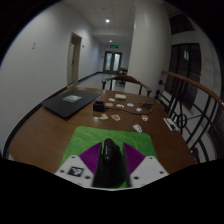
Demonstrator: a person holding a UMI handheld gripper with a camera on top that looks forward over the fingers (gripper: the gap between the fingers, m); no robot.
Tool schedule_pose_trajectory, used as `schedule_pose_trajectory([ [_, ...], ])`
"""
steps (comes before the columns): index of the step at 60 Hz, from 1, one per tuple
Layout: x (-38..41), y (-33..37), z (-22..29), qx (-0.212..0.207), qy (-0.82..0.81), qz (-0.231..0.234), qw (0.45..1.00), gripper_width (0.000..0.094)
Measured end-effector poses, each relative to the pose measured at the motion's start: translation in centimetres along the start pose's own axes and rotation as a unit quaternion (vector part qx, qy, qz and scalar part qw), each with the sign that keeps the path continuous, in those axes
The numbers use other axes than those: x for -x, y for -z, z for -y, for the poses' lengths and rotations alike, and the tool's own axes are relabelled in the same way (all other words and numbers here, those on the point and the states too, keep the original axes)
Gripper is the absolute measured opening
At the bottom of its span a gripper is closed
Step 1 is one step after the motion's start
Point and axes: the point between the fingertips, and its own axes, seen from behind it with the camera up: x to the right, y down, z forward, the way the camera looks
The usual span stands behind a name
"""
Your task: Arrange mouse
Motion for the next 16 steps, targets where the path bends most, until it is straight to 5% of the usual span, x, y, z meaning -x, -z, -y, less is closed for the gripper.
schedule_pose_trajectory([
  [7,0.0,3.2,1.3,-0.036,-0.006,0.032,0.999,0.0872],
  [16,-0.9,8.2,0.3,-0.052,-0.026,0.055,0.997,0.085],
])
